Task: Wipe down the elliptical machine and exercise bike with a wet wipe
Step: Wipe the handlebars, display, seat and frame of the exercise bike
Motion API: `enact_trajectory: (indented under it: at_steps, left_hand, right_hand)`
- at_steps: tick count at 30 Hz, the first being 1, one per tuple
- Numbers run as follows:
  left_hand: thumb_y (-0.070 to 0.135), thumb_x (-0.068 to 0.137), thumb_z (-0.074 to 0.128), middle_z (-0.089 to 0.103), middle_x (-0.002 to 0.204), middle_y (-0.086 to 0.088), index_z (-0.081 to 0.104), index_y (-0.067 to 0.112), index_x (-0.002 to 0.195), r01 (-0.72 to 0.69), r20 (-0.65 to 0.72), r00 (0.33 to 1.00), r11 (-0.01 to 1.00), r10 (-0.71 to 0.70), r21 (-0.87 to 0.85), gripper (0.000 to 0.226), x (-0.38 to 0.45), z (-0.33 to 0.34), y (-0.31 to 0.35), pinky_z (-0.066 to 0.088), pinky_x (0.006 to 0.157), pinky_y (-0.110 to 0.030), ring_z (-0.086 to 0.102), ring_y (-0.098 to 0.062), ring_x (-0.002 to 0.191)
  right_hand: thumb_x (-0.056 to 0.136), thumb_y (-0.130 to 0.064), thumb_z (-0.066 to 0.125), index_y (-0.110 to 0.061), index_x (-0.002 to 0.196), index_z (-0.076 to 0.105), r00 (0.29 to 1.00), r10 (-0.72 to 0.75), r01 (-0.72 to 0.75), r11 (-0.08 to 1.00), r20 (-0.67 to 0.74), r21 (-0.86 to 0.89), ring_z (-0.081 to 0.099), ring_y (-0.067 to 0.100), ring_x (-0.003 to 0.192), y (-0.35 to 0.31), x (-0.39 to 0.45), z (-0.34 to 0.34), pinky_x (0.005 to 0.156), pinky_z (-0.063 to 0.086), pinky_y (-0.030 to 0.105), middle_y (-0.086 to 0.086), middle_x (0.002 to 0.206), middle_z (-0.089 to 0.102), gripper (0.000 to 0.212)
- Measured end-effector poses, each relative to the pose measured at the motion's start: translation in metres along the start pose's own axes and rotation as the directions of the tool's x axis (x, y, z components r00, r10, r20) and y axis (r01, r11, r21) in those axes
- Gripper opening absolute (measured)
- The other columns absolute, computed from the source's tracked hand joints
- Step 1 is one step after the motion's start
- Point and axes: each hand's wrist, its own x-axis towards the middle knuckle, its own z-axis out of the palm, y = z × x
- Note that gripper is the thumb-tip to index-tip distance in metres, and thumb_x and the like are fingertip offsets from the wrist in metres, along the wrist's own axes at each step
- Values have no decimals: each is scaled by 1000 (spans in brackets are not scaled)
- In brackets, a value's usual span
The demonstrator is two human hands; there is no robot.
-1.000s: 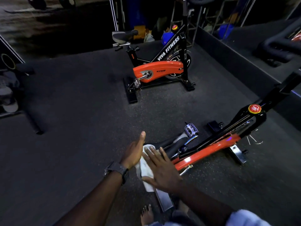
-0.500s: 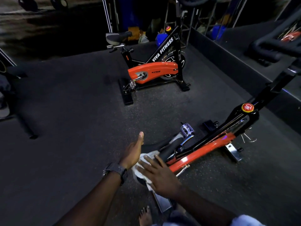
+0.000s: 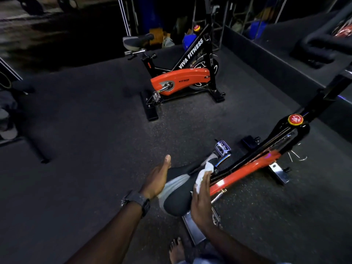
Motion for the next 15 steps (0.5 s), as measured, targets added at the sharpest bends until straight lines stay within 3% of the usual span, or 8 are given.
enact_trajectory:
  at_steps: [3, 6, 8, 10, 12, 13, 15]
  left_hand:
    - [86, 85, 21, 51, 154, 1, 53, 16, 148, -9, 14, 1000, 1000, 9, 11, 99, -1, -1, -2, 29, 123, -42, 46, -14, 142]
    - [100, 73, 19, 50, 154, 3, 53, 19, 148, -1, 18, 1000, 999, 1, 34, 116, -1, -2, -3, 29, 124, -45, 45, -14, 143]
    - [99, 73, 19, 50, 154, 3, 52, 18, 148, -8, 22, 1000, 1000, 8, 25, 116, 1, -3, -5, 29, 124, -46, 45, -14, 142]
    - [91, 84, 20, 50, 154, 4, 52, 18, 149, -15, 32, 999, 1000, 15, 21, 102, 3, -3, -8, 30, 123, -45, 45, -14, 142]
    - [86, 88, 20, 50, 154, 4, 51, 19, 149, -23, 40, 999, 999, 22, 24, 95, 3, -3, -12, 30, 123, -45, 45, -13, 143]
    - [86, 89, 20, 49, 155, 4, 51, 20, 150, -32, 42, 999, 999, 31, 33, 95, 3, -4, -14, 30, 124, -45, 44, -13, 143]
    - [81, 92, 21, 48, 155, 4, 49, 19, 151, -40, 52, 998, 999, 38, 32, 90, 1, -4, -15, 28, 124, -43, 43, -12, 143]
  right_hand:
    - [107, -25, 32, 1, 154, 5, 940, 300, -275, 948, -164, 160, 3, 12, 149, -16, 69, 3, 113, -1, 7, 13, 163, 2, 60]
    - [107, -24, 34, -1, 154, 16, 870, 390, -331, 915, -302, 229, 21, 20, 148, -25, 103, -2, 117, 12, 19, 12, 161, 19, 55]
    - [105, -30, 36, -1, 153, 19, 890, 377, -314, 915, -259, 251, 30, 19, 142, -25, 67, 12, 118, 18, 25, 7, 157, 26, 58]
    - [104, -32, 39, -3, 152, 22, 902, 410, -352, 881, -139, 316, 31, 20, 143, -30, 2, 32, 119, 23, 31, 13, 158, 26, 58]
    - [105, -20, 38, -5, 153, 20, 928, 370, -339, 887, -42, 313, 29, 17, 144, -30, -34, 34, 115, 25, 16, 10, 159, 24, 53]
    - [106, -22, 36, -6, 154, 19, 936, 351, -330, 902, -26, 276, 32, 19, 143, -27, -24, 29, 109, 27, 10, 11, 158, 26, 54]
    - [106, -32, 33, -4, 155, 15, 933, 355, -343, 924, -50, 170, 30, 22, 145, -14, 24, 15, 113, 26, 15, 14, 159, 25, 59]
